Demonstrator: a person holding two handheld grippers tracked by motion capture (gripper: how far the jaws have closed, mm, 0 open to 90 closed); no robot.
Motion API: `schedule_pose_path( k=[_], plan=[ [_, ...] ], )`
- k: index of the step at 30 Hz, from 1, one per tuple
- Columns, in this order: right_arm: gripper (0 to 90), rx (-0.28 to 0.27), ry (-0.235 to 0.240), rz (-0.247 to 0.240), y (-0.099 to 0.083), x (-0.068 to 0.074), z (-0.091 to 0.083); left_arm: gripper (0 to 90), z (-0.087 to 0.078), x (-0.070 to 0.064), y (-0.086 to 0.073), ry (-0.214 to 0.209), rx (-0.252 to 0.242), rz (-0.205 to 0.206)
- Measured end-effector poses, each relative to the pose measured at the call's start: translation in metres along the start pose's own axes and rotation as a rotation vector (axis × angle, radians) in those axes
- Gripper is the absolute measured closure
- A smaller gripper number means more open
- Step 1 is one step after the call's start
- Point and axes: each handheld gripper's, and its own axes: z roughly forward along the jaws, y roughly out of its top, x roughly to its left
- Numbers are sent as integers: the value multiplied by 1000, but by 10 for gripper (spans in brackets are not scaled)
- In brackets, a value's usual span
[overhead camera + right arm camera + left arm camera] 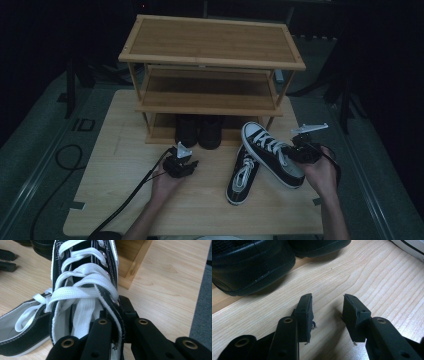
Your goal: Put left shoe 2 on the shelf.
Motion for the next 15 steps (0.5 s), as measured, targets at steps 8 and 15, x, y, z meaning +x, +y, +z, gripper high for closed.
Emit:
schedule_pose_path(
  k=[8, 15],
  plan=[
    [884, -6, 55, -32, 9, 4, 0, 602, 0, 0, 0, -1, 1, -1],
    [883, -17, 82, -63, 17, 8, -3, 602, 0, 0, 0, -1, 7, 6]
  ],
)
